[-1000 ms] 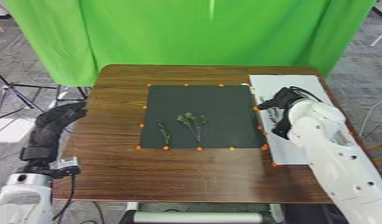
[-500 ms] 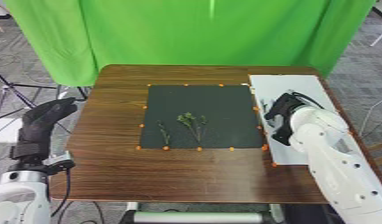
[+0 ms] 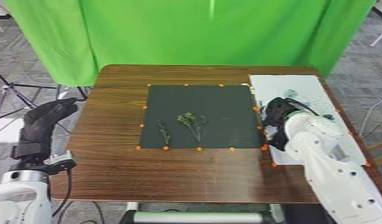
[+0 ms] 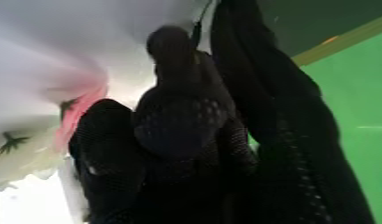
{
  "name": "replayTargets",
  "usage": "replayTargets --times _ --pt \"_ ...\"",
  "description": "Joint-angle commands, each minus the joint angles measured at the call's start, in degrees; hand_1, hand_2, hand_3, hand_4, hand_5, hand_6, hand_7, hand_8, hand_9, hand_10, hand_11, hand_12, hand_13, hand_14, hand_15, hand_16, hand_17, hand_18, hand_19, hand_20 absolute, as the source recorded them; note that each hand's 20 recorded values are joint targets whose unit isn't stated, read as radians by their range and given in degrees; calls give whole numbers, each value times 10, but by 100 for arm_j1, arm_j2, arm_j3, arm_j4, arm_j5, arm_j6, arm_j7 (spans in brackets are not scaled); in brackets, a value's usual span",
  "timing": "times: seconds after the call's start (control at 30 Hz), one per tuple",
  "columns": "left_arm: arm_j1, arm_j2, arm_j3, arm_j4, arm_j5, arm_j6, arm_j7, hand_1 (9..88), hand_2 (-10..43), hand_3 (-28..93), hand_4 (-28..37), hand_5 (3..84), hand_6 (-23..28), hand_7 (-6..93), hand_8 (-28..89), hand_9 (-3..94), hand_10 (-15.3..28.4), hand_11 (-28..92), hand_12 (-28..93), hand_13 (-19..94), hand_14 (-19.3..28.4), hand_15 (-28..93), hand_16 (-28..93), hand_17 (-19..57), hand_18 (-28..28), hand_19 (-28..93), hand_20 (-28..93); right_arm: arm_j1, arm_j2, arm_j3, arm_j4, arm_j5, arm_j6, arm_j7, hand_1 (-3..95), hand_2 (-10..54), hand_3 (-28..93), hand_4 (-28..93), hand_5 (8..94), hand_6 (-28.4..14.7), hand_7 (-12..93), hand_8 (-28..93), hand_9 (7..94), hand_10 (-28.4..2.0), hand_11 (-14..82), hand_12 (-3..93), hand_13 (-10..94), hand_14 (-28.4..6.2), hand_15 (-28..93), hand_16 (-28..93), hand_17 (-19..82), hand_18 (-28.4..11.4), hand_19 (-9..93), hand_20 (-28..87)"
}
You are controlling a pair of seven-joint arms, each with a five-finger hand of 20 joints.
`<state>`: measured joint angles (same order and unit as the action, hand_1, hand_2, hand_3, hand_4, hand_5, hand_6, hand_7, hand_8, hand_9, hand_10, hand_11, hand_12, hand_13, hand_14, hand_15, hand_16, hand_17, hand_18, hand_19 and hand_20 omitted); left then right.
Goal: Arrange flowers
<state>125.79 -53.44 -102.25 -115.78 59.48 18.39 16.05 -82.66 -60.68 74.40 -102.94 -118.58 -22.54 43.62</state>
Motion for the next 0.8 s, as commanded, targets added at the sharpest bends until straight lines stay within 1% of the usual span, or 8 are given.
replayTargets --times 0.03,0.07,0.13,0.23,0.3,0.4,0.67,0.8 --pt "-6 -46 11 11 23 -63 -83 326 34 638 -194 481 32 222 -93 484 136 263 148 377 160 151 23 62 91 64 136 -537 -111 -438 296 -10 223 -78 714 -95 436 -122 408 -30 534 70 615 -147 481 695 884 -7 683 299 667 -103 932 575" --pt "-13 -50 9 15 22 -70 -77 326 33 638 -192 481 32 222 -93 484 136 263 148 377 160 151 23 62 91 64 136 -540 -105 -451 308 -57 326 -113 722 -95 440 -120 436 -36 547 271 631 -143 502 708 883 -4 689 301 666 -100 932 587" --pt "-16 -48 17 11 17 -68 -96 326 30 638 -190 480 32 222 -93 483 135 263 148 376 159 150 23 61 92 63 136 -565 -86 -442 297 -15 525 -167 756 -95 366 -64 527 -36 536 348 680 -145 442 723 897 -1 670 297 675 -91 932 567" --pt "-15 -53 20 9 24 -77 -111 325 28 638 -186 480 32 222 -93 482 135 263 148 375 159 150 23 60 92 62 136 -589 -45 -432 253 44 806 -246 740 -95 406 -50 600 -35 498 352 760 -151 339 719 926 3 621 305 694 -78 932 505" --pt "-1 -51 26 1 -6 -77 -92 325 26 637 -184 480 33 221 -93 482 135 264 148 375 160 151 24 60 91 62 136 -592 -23 -369 211 311 1002 -283 719 -95 452 -39 614 -36 496 353 791 -155 310 715 936 5 600 311 709 -74 932 475" --pt "4 -50 22 -2 -4 -78 -99 325 23 636 -182 480 32 221 -93 481 135 264 147 375 160 151 24 60 91 62 136 -599 15 -307 155 432 1306 -380 709 -95 477 -38 611 -43 514 345 802 -158 298 718 937 5 598 304 716 -69 932 458" --pt "-24 -31 27 12 -86 -103 -79 325 19 635 -181 481 34 220 -93 479 135 265 148 373 160 153 25 61 92 61 136 -594 164 -106 -151 576 1991 -605 677 -95 534 -10 610 -51 538 345 813 -165 292 736 937 3 609 288 726 -65 932 448" --pt "-36 -27 31 17 -132 -101 -71 324 17 637 -180 480 35 219 -92 478 135 265 148 372 160 153 25 60 92 61 135 -562 221 -23 -270 569 2160 -678 669 -95 546 -5 607 -54 545 350 813 -165 299 740 937 5 618 279 730 -64 932 451"
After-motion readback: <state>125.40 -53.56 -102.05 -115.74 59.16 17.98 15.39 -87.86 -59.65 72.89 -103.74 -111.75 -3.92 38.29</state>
